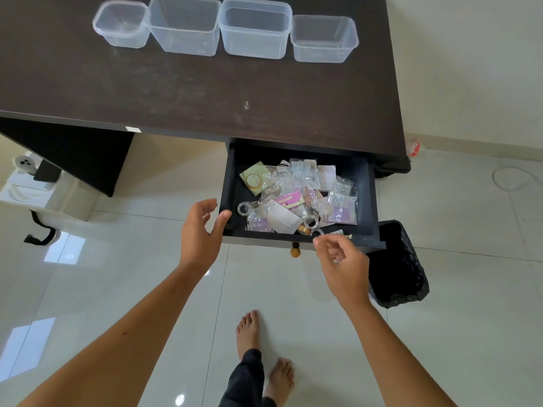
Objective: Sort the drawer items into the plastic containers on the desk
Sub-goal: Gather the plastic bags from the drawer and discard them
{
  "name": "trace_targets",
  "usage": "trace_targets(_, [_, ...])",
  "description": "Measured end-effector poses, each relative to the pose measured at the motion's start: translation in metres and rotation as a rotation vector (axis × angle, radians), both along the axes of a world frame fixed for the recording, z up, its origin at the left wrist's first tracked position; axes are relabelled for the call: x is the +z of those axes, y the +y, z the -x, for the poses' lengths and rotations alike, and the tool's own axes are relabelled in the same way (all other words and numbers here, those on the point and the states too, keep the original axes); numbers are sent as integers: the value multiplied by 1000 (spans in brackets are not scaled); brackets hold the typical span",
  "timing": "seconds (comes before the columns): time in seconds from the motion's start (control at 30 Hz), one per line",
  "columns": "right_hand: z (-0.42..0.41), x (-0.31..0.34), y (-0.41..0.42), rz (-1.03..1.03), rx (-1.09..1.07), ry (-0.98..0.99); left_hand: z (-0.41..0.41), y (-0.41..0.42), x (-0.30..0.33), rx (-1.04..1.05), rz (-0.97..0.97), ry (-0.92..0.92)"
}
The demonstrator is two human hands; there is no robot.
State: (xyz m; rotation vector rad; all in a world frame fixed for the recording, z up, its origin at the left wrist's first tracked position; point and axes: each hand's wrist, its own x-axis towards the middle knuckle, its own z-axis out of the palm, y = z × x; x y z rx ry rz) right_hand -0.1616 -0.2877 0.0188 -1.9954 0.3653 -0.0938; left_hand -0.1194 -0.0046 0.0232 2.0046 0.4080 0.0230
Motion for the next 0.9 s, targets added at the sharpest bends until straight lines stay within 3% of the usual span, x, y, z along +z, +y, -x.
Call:
trace_targets(0.23, [-47, 13, -15, 49, 141, 4, -25, -17, 11, -166, -68, -13])
trace_targets(0.43, [-94, -14, -19, 152, 254, 126, -66, -41, -16, -318, 3, 149])
trace_targets(0.63, [-131, -34, -8, 226, 292, 226, -99, -53, -40, -358, -131, 205])
trace_targets(0.9, [-145, -48, 8, 191, 339, 347, -115, -51, -50, -308, -36, 195])
